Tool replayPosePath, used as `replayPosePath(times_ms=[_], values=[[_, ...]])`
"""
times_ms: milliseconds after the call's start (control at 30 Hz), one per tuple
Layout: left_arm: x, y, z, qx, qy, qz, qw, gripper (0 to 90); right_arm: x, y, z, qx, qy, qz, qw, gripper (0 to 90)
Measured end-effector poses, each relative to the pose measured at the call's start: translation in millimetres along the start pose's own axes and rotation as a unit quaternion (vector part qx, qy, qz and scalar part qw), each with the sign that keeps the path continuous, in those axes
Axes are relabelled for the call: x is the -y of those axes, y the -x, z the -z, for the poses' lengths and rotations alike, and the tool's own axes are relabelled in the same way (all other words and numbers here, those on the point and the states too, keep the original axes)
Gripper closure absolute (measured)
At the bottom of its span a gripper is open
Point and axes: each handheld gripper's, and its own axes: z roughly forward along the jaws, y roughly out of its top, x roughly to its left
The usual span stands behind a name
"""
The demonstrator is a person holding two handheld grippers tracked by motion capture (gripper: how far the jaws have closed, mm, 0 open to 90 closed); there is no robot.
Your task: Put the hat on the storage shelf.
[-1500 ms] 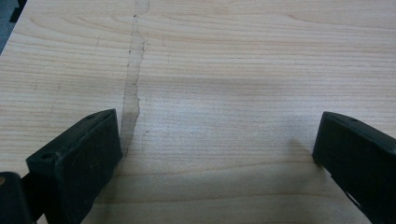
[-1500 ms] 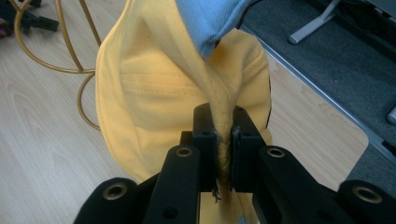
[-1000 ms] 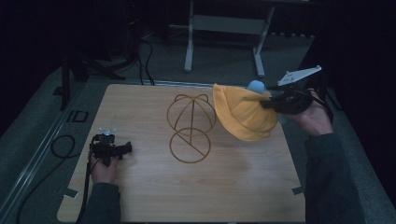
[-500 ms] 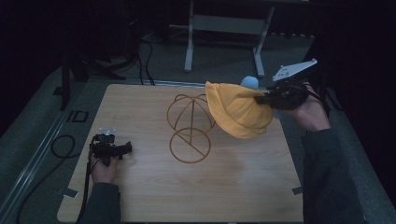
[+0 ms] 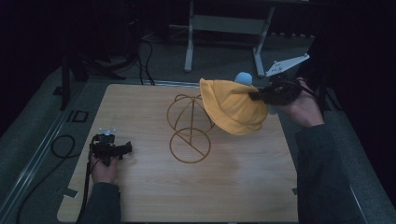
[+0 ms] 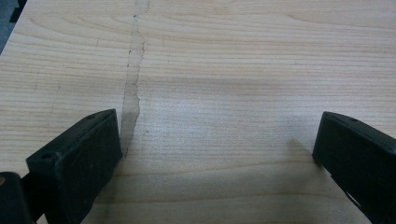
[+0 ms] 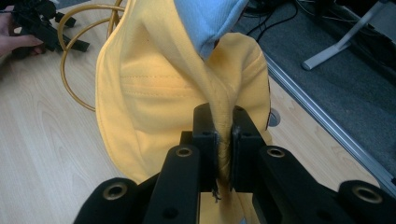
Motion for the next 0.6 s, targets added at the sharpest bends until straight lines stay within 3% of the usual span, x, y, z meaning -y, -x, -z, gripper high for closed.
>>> replayPosePath(times_ms=[267, 600], values=[[0.0, -0.1, 0.1, 0.0, -0.001, -0.001, 1.0, 1.1, -10.4, -3.8, -4.0, -0.002, -0.002, 0.007, 1.0, 83.6], [0.0, -0.2, 0.1, 0.0, -0.001, -0.001, 1.0, 1.1, -42.7, -20.1, -20.5, -0.011, -0.005, 0.032, 0.9994, 83.6]])
